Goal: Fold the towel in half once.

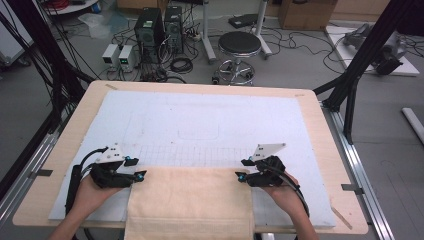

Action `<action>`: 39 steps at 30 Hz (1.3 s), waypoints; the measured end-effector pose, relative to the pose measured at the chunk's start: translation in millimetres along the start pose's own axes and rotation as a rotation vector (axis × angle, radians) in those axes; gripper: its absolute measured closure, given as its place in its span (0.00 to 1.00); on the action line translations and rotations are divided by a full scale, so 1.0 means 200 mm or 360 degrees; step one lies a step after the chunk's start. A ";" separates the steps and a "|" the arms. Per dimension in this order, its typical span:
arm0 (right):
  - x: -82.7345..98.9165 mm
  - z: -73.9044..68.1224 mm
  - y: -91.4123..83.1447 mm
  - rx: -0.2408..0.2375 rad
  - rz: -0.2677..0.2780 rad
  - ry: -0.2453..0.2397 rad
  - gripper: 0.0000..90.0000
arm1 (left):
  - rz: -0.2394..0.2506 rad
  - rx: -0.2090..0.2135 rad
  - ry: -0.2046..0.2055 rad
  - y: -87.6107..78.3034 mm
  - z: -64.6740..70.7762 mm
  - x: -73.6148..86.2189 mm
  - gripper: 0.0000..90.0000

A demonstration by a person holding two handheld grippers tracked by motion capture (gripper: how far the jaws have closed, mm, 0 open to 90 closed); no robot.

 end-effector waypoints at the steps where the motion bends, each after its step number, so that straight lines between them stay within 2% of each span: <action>1: 0.00 0.01 0.02 -0.0004 -0.0016 -0.0009 0.54 | -0.0009 -0.0004 -0.0006 0.02 -0.01 0.00 0.48; 4: 0.01 0.04 0.04 0.0008 -0.0056 0.0009 0.50 | -0.0047 0.0021 -0.0024 0.06 -0.04 0.01 0.47; 7: 0.03 0.06 0.06 -0.0011 -0.0075 0.0034 0.49 | -0.0087 0.0036 -0.0029 0.09 -0.05 0.03 0.48; 10: 0.06 0.06 0.08 -0.0058 -0.0088 0.0052 0.52 | -0.0115 0.0100 -0.0049 0.10 -0.06 0.06 0.53; 12: 0.07 0.06 0.09 -0.0091 -0.0111 0.0062 0.59 | -0.0107 0.0133 -0.0084 0.09 -0.06 0.06 0.58; 14: 0.08 0.05 0.11 -0.0121 -0.0116 0.0076 0.64 | -0.0113 0.0143 -0.0093 0.09 -0.06 0.06 0.62; 15: 0.09 0.06 0.11 -0.0136 -0.0105 0.0071 0.66 | -0.0112 0.0169 -0.0100 0.09 -0.06 0.06 0.65; 16: 0.09 0.06 0.11 -0.0148 -0.0103 0.0077 0.70 | -0.0113 0.0182 -0.0093 0.09 -0.06 0.06 0.70; 18: 0.09 0.05 0.11 -0.0155 -0.0105 0.0081 0.76 | -0.0115 0.0189 -0.0082 0.09 -0.05 0.06 0.74; 21: 0.08 0.04 0.10 -0.0155 -0.0104 0.0048 0.84 | -0.0109 0.0219 -0.0085 0.09 -0.04 0.06 0.84; 22: 0.08 0.03 0.10 -0.0162 -0.0110 0.0048 0.87 | -0.0117 0.0214 -0.0077 0.09 -0.04 0.06 0.88; 23: 0.08 0.03 0.10 -0.0163 -0.0104 0.0028 0.88 | -0.0114 0.0207 -0.0071 0.09 -0.04 0.06 0.89; 26: 0.08 0.03 0.09 -0.0165 -0.0094 0.0034 0.90 | -0.0112 0.0181 -0.0056 0.08 -0.03 0.05 0.92; 29: 0.07 0.04 0.08 -0.0150 -0.0081 0.0035 0.91 | -0.0089 0.0144 -0.0042 0.08 -0.04 0.02 0.92; 33: 0.03 0.05 0.03 -0.0116 -0.0064 0.0017 0.91 | -0.0040 0.0092 -0.0059 0.09 -0.05 -0.04 0.93; 36: -0.02 0.09 0.00 -0.0069 -0.0049 0.0004 0.92 | -0.0006 0.0047 -0.0072 0.11 -0.08 -0.10 0.93; 39: -0.06 0.16 -0.01 -0.0023 -0.0036 0.0027 0.92 | 0.0007 -0.0013 -0.0073 0.14 -0.14 -0.17 0.93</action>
Point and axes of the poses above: each handheld gripper's, and its own axes: y roughly forward along the jaws, x roughly out of its underside, z roughly to its right, the point moved 1 cm from there along y, roughly forward along the jaws, and after that the axes turned 1 degree about -y, right-handed, at the moved point
